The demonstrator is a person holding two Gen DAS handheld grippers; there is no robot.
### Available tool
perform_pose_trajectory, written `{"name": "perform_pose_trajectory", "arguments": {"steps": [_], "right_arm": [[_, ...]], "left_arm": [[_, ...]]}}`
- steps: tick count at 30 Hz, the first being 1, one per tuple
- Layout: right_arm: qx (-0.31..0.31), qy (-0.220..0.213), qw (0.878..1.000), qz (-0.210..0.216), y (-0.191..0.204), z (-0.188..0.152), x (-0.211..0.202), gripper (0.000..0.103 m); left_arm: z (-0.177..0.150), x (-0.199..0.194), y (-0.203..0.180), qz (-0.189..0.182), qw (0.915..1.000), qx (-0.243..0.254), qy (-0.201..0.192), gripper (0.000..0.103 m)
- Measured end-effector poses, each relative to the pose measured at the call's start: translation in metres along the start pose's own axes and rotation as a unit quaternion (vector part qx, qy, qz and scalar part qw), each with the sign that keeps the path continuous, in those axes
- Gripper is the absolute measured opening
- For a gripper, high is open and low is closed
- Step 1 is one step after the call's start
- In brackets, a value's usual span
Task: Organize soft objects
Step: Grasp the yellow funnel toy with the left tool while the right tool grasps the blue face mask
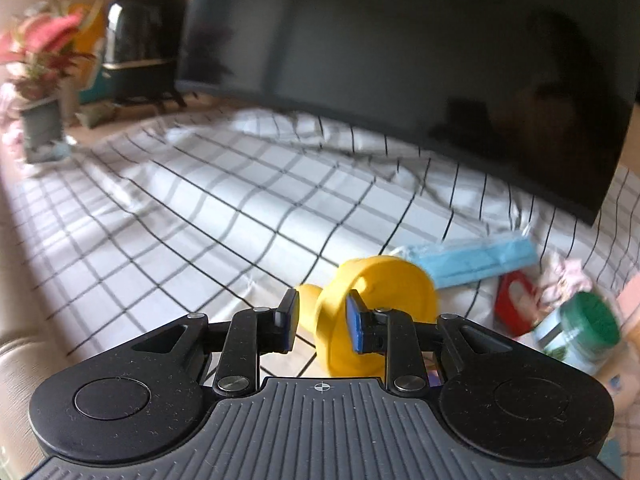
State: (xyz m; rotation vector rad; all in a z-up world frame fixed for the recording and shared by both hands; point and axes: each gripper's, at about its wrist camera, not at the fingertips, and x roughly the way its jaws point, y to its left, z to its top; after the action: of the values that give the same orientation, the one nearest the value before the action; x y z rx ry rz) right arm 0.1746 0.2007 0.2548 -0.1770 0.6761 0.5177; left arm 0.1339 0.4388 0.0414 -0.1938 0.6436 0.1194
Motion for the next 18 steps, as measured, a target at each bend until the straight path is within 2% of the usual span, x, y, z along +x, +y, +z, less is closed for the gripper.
{"name": "perform_pose_trajectory", "arguments": {"steps": [3, 5, 9, 12, 16, 17, 18], "right_arm": [[-0.043, 0.016, 0.999, -0.010, 0.011, 0.002, 0.012, 0.100], [-0.078, 0.028, 0.996, -0.018, 0.014, 0.000, 0.027, 0.100], [-0.125, 0.078, 0.989, -0.002, 0.010, -0.012, 0.057, 0.098], [-0.176, 0.122, 0.977, 0.012, 0.015, -0.024, 0.088, 0.083], [-0.228, 0.153, 0.961, 0.027, 0.039, -0.035, 0.145, 0.081], [-0.227, 0.161, 0.960, 0.032, 0.043, -0.037, 0.159, 0.081], [-0.228, 0.168, 0.958, 0.037, 0.049, -0.039, 0.175, 0.081]], "left_arm": [[-0.002, 0.014, 0.006, -0.035, 0.9994, 0.004, 0.003, 0.029], [-0.004, 0.024, 0.007, -0.043, 0.9991, 0.001, 0.001, 0.029], [-0.005, 0.037, 0.006, -0.025, 0.9995, -0.011, 0.019, 0.032], [-0.006, 0.039, 0.004, -0.019, 0.9995, 0.000, 0.024, 0.032], [-0.005, 0.043, 0.013, -0.017, 0.9983, -0.029, 0.048, 0.032], [-0.006, 0.043, 0.015, -0.020, 0.9978, -0.038, 0.051, 0.029], [-0.006, 0.042, 0.017, -0.018, 0.9974, -0.045, 0.053, 0.021]]}}
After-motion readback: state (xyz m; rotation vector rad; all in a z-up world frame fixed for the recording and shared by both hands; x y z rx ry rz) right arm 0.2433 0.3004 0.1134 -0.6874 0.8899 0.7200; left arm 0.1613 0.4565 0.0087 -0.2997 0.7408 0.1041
